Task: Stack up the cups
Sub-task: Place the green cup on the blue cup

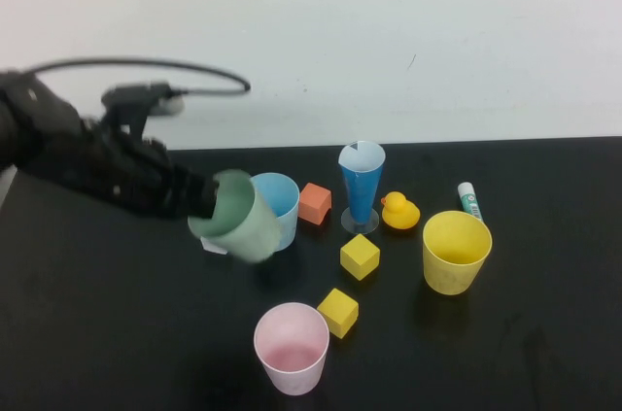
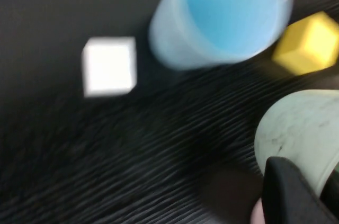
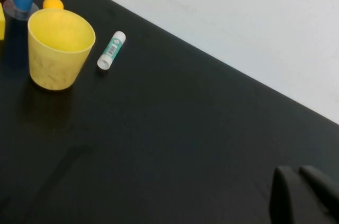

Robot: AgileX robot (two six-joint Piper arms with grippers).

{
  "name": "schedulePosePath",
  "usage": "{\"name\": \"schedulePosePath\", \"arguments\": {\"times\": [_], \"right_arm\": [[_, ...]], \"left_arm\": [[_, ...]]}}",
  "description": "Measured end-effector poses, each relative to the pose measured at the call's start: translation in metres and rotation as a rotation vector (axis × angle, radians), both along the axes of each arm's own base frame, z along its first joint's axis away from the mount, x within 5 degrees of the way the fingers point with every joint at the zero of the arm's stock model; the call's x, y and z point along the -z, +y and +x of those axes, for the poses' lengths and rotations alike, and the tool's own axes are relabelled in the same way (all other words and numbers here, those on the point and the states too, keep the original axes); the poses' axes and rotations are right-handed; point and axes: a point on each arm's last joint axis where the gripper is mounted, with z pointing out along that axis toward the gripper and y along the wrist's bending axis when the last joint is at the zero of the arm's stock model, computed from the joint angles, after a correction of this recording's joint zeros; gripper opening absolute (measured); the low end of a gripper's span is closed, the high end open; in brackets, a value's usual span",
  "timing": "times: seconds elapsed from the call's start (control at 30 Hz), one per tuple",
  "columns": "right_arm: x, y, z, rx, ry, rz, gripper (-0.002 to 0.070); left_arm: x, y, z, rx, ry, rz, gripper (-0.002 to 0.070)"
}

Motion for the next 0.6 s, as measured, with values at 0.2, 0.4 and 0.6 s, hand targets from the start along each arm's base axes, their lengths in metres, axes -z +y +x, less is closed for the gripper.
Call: {"name": "schedulePosePath", "arguments": {"times": [0.2,0.4,0.6], "right_arm": [[0.000,0.000,0.000,0.000,-0.002,0.000,-0.0003],[0.000,0.000,0.000,0.000,-0.004,0.000,-0.0003],[0.000,0.000,0.000,0.000,-0.004,0.002,-0.0003]], "left_arm": [[-0.040,-0.003,-0.004,0.043,-0.068,-0.030,0.0008],[-0.040,-0.008,-0.022,0.156,0.077,-0.042,0.0008],[-0.035,-0.015,-0.020,0.179,0.020,0.103,0.0008]]}}
